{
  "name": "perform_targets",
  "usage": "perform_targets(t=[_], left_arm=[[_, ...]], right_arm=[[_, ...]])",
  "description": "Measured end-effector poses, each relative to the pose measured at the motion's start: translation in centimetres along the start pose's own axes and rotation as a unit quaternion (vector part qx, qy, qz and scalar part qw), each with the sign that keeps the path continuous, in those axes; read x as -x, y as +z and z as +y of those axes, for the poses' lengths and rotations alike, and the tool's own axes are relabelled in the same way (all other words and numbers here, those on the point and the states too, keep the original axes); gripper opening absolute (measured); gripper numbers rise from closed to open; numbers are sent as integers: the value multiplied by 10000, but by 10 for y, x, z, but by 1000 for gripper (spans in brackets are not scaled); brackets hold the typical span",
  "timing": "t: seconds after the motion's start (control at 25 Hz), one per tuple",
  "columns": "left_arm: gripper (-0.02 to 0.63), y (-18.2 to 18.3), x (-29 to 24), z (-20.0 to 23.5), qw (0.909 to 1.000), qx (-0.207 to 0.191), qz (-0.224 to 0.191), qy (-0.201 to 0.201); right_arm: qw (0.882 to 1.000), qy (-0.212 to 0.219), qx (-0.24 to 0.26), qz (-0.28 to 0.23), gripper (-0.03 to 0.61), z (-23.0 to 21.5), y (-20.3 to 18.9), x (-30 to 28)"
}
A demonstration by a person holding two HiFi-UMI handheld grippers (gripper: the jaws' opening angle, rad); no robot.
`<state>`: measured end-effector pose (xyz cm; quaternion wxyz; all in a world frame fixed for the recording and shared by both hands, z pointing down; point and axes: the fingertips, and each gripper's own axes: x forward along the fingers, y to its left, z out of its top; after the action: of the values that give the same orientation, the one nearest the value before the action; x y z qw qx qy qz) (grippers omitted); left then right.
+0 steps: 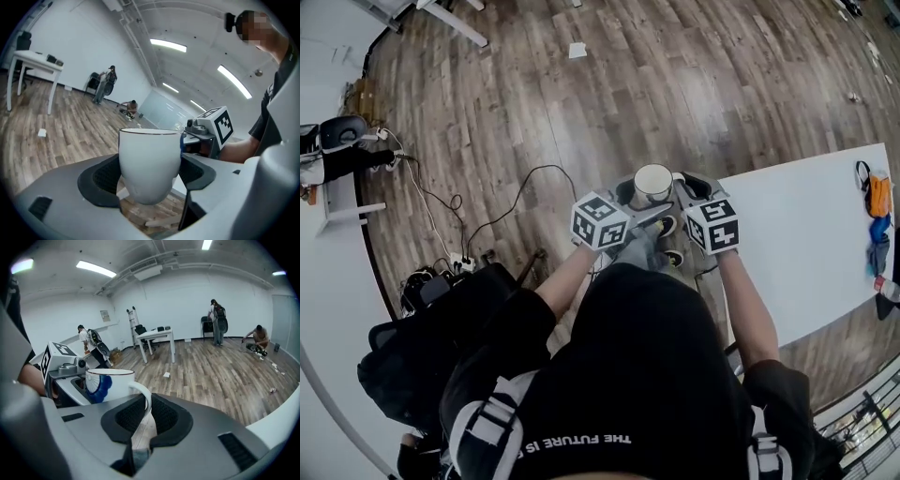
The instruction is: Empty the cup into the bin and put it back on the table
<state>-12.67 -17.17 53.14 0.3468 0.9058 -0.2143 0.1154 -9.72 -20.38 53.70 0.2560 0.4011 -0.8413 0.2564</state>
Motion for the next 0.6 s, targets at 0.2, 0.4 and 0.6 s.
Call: perform_targets(t=[0.2,0.4,0.6], left_arm=[[371,-52,-6,23,9925,1140,425,-110],[371,-84,-8,36,9831,1716,626,-119],[371,-97,-13,42,9781,1947,716,-193]], right_arm=[[9952,288,-142,929,51,5,-49,-32],[9883,355,-375,1432,51,9,-82,-52],[9860,299,-344,1601,51,6,-94,-60]])
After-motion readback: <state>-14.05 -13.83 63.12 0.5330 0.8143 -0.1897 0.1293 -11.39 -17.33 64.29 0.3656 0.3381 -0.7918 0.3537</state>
